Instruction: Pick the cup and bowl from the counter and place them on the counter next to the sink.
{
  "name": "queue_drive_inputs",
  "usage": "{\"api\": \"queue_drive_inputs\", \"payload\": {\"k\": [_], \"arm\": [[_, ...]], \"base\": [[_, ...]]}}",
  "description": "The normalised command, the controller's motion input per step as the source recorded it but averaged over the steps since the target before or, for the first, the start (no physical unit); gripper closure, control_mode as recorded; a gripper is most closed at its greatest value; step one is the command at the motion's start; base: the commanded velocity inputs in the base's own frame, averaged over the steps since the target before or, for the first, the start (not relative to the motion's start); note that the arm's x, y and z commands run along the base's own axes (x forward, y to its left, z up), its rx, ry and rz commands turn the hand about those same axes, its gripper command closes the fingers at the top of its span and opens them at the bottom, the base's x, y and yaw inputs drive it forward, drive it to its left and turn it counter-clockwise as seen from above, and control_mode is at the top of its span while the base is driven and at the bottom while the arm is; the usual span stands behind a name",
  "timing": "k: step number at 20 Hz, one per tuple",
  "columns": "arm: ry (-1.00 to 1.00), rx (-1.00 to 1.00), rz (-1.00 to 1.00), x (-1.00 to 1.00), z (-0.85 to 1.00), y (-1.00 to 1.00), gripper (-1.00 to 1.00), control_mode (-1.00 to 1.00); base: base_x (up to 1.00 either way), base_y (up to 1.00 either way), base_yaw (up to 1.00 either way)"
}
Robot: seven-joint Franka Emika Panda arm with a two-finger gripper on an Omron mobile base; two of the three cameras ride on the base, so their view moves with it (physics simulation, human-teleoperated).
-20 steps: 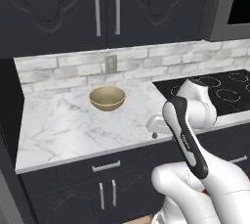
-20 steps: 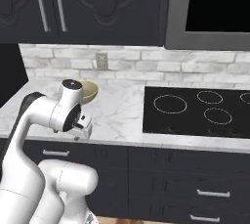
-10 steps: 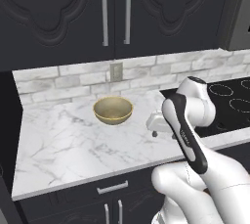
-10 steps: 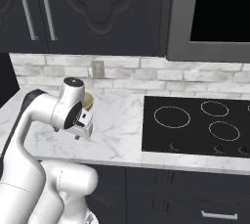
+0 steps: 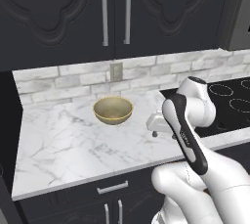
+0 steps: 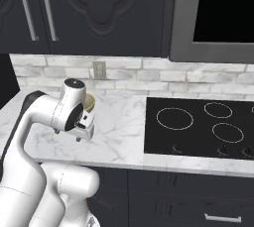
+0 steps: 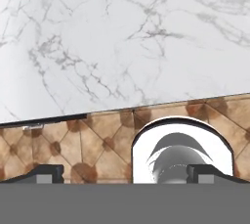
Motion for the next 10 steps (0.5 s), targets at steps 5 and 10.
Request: {"api": "queue_drive_inputs", "payload": {"k": [5, 10], "arm": [[0.0, 0.0, 0.0, 0.0, 0.0, 0.0, -1.0, 1.0], [0.0, 0.0, 0.0, 0.0, 0.0, 0.0, -1.0, 1.0]], "base": [[0.0, 0.0, 0.0], [-0.02, 0.0, 0.0]]}}
